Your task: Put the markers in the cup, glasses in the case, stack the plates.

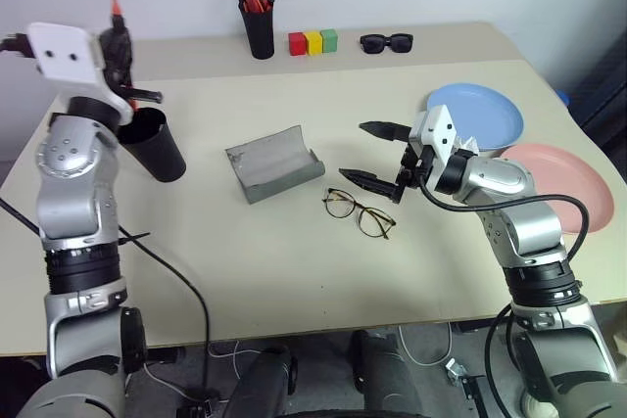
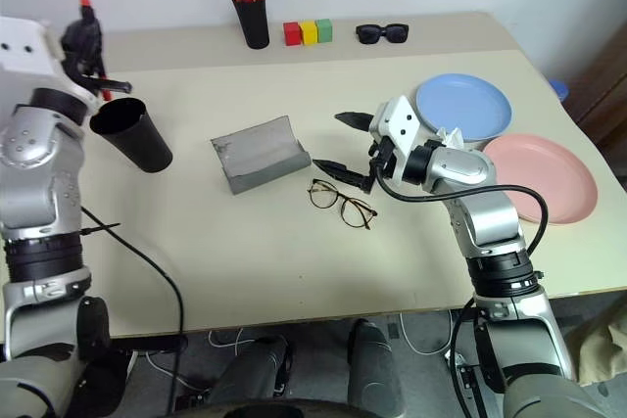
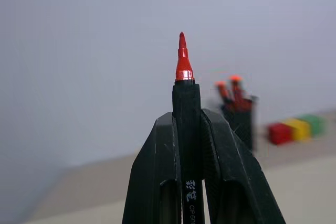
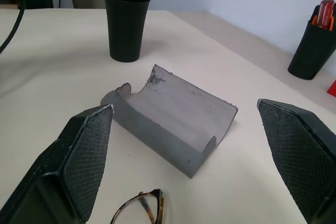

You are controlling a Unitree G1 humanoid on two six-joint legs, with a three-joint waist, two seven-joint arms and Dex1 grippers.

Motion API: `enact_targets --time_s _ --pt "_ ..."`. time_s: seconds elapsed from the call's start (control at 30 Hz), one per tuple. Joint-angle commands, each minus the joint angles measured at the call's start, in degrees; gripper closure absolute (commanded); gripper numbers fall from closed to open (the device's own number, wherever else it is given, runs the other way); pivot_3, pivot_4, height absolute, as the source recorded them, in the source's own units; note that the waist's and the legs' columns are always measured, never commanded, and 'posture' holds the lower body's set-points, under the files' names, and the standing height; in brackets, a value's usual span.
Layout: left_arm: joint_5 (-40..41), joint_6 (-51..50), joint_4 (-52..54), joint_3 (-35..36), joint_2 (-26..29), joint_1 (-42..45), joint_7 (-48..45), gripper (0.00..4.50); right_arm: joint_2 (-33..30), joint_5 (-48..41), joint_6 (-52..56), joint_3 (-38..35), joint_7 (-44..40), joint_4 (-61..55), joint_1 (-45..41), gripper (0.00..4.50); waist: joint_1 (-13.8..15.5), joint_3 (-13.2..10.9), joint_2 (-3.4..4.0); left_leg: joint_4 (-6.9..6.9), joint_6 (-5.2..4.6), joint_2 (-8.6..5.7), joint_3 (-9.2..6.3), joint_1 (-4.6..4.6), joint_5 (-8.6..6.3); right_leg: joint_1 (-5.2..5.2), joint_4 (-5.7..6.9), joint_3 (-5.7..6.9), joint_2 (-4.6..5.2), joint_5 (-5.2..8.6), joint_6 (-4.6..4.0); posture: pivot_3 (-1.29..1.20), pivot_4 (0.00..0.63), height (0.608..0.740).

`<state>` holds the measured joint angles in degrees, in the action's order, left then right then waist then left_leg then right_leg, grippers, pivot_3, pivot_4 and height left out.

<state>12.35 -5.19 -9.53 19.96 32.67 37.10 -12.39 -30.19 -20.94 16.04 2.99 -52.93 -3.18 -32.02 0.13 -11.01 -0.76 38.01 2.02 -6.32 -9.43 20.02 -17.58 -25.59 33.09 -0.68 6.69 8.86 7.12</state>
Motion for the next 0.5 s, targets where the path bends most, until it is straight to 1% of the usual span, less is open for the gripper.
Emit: enact_targets --time_s 0.03,0.13,0.23,0.4,0.5 --pt "-0.69 10.03 -8.19 2.07 1.06 1.73 -1.3 4.47 0.51 -0.13 -0.09 -0.53 0.72 -1.66 -1.02 0.0 0.16 0.0 0.0 0.0 -0.01 0.0 0.0 0.01 0.0 0.0 0.0 0.0 0.0 0.0 0.0 0.0 0.15 0.74" --pt "-1.15 17.75 -15.3 1.23 0.69 2.79 -2.95 4.47 0.45 -0.35 0.29 -0.57 0.98 -2.15 -0.95 0.0 0.49 0.0 -0.01 0.04 -0.01 0.0 -0.02 0.03 0.0 0.0 0.01 0.01 0.0 -0.01 0.01 0.0 0.15 0.74" --pt "0.15 21.81 -20.64 0.99 -1.31 3.74 -4.45 4.47 0.31 -0.56 0.69 -0.7 1.12 -2.52 -1.23 0.0 0.66 0.0 -0.02 0.07 -0.02 -0.02 -0.03 0.05 -0.01 0.0 0.0 0.01 0.01 -0.04 0.05 0.0 0.15 0.74" --pt "0.28 26.53 -25.55 0.82 -2.89 5.04 -6.61 4.47 0.3 -0.46 0.87 -0.66 1.29 -2.77 -1.15 0.0 0.2 0.0 -0.02 0.08 -0.02 -0.02 -0.03 0.05 -0.01 -0.01 0.01 0.01 0.0 -0.05 0.07 0.0 0.15 0.74" --pt "0.66 27.63 -26.66 0.56 -3.37 5.24 -8.39 4.47 0.29 -0.43 0.87 -0.65 1.34 -2.73 -1.19 0.0 0.05 0.0 -0.03 0.08 -0.02 -0.01 -0.02 0.06 -0.01 -0.02 0.02 0.01 0.0 -0.05 0.07 0.0 0.15 0.74"
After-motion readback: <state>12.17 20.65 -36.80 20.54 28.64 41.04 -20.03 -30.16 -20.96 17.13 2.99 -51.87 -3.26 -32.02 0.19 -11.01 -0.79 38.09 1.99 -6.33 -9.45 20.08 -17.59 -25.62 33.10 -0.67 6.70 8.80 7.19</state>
